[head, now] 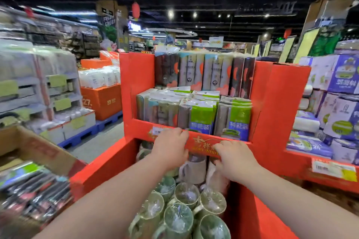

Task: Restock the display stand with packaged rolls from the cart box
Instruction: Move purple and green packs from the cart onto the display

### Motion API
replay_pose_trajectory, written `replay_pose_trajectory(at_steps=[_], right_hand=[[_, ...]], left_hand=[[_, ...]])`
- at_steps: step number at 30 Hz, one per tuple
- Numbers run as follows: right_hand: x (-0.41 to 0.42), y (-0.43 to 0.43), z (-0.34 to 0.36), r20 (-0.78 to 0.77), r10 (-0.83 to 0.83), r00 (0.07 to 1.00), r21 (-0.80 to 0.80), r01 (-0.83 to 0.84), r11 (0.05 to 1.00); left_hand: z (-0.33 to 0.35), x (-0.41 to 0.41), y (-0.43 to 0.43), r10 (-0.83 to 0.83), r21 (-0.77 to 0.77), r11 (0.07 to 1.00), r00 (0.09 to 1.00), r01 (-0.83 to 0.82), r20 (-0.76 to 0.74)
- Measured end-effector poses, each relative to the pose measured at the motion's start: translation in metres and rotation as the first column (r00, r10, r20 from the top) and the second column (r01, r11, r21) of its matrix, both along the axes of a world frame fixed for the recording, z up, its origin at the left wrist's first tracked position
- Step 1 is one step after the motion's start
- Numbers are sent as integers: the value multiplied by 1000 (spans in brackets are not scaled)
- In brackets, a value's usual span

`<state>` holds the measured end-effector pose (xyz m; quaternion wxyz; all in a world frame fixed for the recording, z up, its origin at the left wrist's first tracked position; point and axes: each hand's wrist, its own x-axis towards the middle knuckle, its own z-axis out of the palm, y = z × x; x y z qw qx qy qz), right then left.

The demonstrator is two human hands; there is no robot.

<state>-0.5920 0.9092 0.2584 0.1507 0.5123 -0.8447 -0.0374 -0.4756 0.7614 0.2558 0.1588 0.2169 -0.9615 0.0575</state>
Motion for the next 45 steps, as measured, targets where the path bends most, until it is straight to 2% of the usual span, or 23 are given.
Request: replay_pose_trajectory(at_steps=[4, 8, 12, 16, 20, 23, 29, 34, 41, 45], right_hand=[[49, -9, -39, 104, 234, 967, 23, -238, 971], [106, -26, -75, 188, 396, 899, 102, -419, 902], [166, -44, -113, 273, 498, 823, 139, -546, 826], [217, -64, -142, 355, 572, 740, 144, -648, 748], [267, -88, -162, 384, 583, 716, 191, -679, 709], [304, -111, -170, 394, 582, 711, 206, -686, 698], [372, -158, -203, 471, 512, 718, 256, -667, 700], [418, -182, -234, 483, 408, 775, 372, -603, 705], [441, -203, -259, 498, 284, 819, 472, -531, 704], [446, -230, -269, 510, 238, 827, 501, -510, 700]], left_hand=[[-40, 74, 14, 178, 132, 974, 982, -186, 67], [-86, 160, 27, 374, 215, 892, 916, -398, 145], [-131, 251, 44, 546, 281, 746, 796, -604, 261], [-172, 334, 60, 646, 330, 578, 666, -746, 374], [-199, 402, 69, 713, 344, 421, 541, -839, 446], [-215, 447, 65, 728, 347, 356, 491, -868, 479], [-227, 530, 28, 737, 360, 330, 477, -872, 480], [-226, 586, -24, 727, 361, 356, 498, -862, 473], [-212, 609, -105, 721, 361, 439, 562, -823, 405], [-210, 612, -154, 700, 375, 452, 582, -810, 414]])
